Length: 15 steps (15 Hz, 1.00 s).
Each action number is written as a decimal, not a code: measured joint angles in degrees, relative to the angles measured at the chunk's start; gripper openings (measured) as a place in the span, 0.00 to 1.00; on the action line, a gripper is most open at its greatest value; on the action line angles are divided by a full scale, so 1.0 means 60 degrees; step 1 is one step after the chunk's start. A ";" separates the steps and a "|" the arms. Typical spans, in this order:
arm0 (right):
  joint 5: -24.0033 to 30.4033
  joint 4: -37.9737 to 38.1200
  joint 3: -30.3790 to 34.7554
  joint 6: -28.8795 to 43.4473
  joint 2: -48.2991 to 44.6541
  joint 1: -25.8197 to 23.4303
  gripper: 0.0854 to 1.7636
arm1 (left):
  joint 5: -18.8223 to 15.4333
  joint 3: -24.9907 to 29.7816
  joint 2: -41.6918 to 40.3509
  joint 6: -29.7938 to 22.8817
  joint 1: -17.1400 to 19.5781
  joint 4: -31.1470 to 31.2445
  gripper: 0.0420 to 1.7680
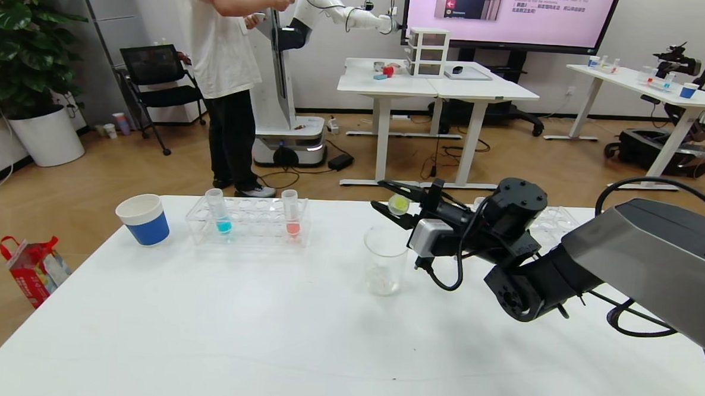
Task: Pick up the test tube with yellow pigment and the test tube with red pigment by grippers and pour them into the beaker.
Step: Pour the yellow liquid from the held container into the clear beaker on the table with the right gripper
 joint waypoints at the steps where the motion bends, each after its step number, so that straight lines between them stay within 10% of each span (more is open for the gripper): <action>1: 0.0051 0.0000 0.0000 -0.0106 0.0024 -0.0004 0.27 | -0.0004 0.0000 0.0000 0.0000 -0.0004 0.0000 0.99; 15: 0.0652 0.0890 -0.0817 -0.1800 0.0230 -0.0207 0.27 | -0.0004 0.0000 0.0000 -0.0004 -0.0004 0.0000 0.99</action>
